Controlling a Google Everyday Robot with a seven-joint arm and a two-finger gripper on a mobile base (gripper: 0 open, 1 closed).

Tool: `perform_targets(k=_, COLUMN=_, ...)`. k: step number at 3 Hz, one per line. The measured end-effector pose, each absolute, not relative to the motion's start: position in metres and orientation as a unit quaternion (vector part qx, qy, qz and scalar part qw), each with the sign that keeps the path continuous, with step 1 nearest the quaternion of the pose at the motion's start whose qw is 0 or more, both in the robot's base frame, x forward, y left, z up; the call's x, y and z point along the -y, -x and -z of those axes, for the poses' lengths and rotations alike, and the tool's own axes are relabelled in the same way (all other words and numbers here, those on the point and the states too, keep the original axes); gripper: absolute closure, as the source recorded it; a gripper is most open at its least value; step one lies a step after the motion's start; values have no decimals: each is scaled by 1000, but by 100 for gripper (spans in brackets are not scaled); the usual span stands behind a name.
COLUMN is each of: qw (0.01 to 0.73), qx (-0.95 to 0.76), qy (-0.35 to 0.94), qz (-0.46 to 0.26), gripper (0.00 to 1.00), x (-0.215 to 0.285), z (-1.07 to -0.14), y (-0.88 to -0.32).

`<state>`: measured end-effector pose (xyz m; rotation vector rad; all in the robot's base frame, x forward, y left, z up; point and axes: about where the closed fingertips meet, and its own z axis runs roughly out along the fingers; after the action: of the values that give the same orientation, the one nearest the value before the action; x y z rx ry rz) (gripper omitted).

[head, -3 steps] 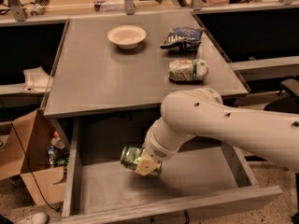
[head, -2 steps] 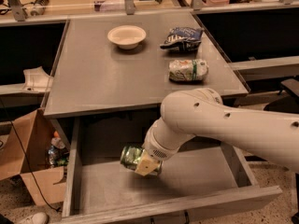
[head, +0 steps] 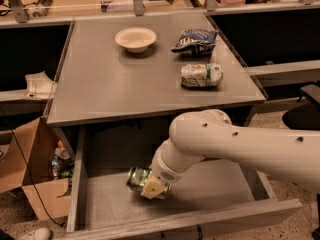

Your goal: Place green can into top drawer

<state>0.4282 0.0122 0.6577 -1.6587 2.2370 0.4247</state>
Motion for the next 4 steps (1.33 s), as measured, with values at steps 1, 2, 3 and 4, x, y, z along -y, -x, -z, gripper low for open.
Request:
perform_targets(k=1, qw=161, qx=-785, qy=578, qz=-154, gripper=100, x=-17, z=-646, y=-425)
perform_targets(k=2, qw=159, qx=-783, qy=580, qz=-156, gripper=100, x=-22, z=-637, y=-424)
perform_targets(k=3, qw=156, qx=-781, qy=584, qz=-157, gripper=100, x=-27, z=-627, y=-426)
perform_targets(k=4, qw=154, qx=-779, qy=587, qz=-160, gripper=100, x=-30, z=-618, y=-429)
